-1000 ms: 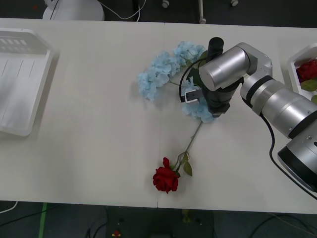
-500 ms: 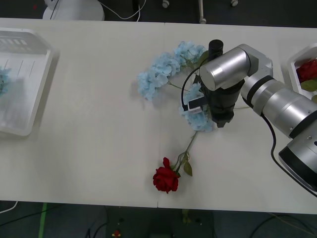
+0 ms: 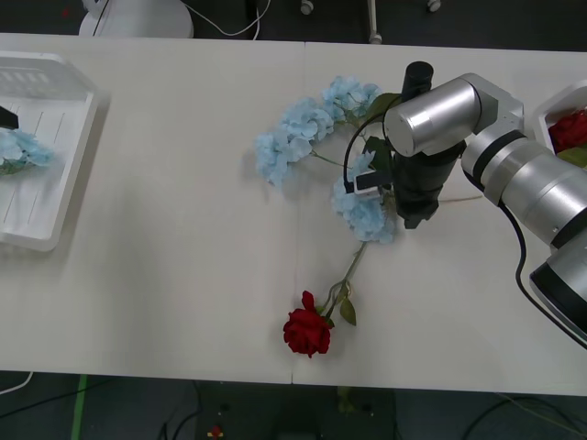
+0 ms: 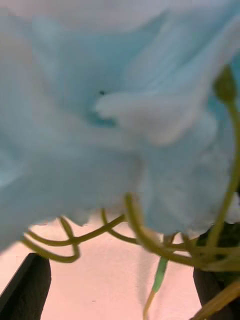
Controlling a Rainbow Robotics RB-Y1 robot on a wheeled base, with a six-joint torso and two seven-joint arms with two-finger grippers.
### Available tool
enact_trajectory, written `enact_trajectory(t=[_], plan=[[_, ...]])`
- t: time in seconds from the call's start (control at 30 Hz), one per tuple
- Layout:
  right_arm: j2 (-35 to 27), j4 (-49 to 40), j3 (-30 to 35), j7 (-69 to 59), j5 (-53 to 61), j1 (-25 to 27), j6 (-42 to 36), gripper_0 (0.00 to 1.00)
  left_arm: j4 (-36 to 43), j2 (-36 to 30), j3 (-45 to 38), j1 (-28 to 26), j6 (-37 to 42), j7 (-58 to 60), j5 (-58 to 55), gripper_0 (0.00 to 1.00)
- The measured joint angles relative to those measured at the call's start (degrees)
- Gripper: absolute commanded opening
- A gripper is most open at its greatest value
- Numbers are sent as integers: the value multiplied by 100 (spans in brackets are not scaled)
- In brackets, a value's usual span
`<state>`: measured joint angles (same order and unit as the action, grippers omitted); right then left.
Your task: Put the red flowers into the right box and the blue flowers into the left box
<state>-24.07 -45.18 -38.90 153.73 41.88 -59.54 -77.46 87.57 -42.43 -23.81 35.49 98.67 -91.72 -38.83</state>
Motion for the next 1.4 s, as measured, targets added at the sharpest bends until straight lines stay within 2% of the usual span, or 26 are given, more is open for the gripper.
enact_trajectory(t=[0.1, 0.2, 0.23, 0.27, 0.3, 0.33, 0.37, 0.4, 0.43, 0.77, 0.93, 1.13, 1.23, 1.4], plan=[[0, 138, 1, 0, 40, -1, 275, 82, 485, 106, 299, 0, 5, 247, -194, 100], [1, 330, 3, 0, 116, -3, 539, 75, 811, 322, 754, 0, -63, 527, -204, 100], [1, 389, 3, 0, 143, -3, 619, 65, 858, 421, 920, 0, -120, 560, -203, 100], [1, 438, 4, 0, 162, -3, 657, 62, 875, 530, 1077, 0, -176, 561, -202, 100], [1, 486, 4, 0, 175, -3, 695, 51, 878, 655, 1226, 0, -247, 561, -188, 100], [2, 518, 4, 0, 189, -3, 727, 35, 878, 779, 1353, 0, -303, 561, -158, 100], [2, 546, 4, 0, 194, -4, 757, 25, 879, 920, 1479, 0, -362, 561, -85, 100], [2, 565, 5, 0, 197, -5, 785, 9, 880, 1063, 1602, 0, -431, 561, 44, 100], [2, 571, 6, 0, 200, -8, 801, 0, 880, 1196, 1717, 0, -495, 561, 179, 100], [2, 629, 281, 0, 245, -11, 780, 0, 854, 2114, 2873, -139, -1565, 552, 1512, 100], [-67, 640, 556, 0, 454, -16, 588, 0, 406, 2300, 3577, -155, -2367, 552, 1676, 100], [-609, 574, 1220, 0, 1629, -32, -66, 0, -340, 2491, 4076, -156, -3566, 549, 1792, 100], [-1026, 454, 1492, 0, 2576, -32, -425, 0, -612, 2566, 4230, -124, -3875, 546, 1842, 100], [-1672, 238, 1535, 0, 4333, -32, -752, 0, -1143, 2689, 4445, 107, -4144, 524, 1842, 100]])
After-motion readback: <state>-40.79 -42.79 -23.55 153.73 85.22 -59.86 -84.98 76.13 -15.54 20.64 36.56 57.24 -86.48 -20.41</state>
